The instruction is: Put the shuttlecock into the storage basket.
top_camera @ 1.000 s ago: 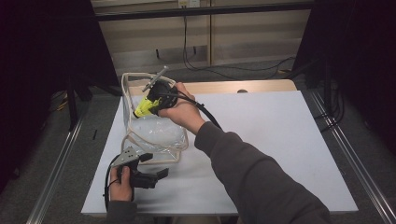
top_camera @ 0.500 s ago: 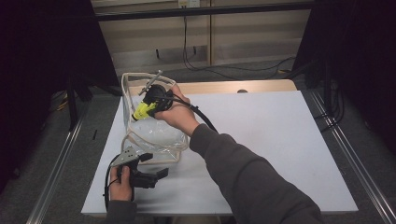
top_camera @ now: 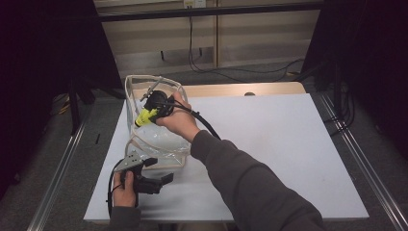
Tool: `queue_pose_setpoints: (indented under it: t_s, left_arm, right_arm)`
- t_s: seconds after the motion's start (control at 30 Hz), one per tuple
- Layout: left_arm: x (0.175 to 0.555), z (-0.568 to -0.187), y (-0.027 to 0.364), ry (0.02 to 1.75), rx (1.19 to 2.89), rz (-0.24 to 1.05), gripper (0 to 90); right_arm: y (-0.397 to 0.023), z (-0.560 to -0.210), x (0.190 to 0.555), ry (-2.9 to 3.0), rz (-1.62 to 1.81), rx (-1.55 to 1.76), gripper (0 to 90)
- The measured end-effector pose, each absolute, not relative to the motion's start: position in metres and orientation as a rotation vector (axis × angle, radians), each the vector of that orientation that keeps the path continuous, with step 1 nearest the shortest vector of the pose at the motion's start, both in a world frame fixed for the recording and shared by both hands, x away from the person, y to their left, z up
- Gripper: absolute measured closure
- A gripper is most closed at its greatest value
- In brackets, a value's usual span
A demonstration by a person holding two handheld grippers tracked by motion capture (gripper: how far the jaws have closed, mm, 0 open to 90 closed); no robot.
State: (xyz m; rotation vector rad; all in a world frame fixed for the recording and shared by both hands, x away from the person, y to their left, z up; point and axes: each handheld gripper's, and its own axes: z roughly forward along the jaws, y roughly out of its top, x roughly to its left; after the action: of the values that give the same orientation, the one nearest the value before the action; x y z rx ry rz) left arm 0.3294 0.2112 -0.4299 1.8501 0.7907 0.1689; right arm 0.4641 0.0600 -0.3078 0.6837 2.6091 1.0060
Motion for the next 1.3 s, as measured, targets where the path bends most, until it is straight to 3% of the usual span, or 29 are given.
queue_pose_setpoints:
  t_s: [1.3]
  left_arm:
    - [0.329,-0.430,0.213,0.789,1.840,0.171,3.6]
  right_arm:
    - [0.082,-0.340,0.466,2.666,0.980,0.730,79.4]
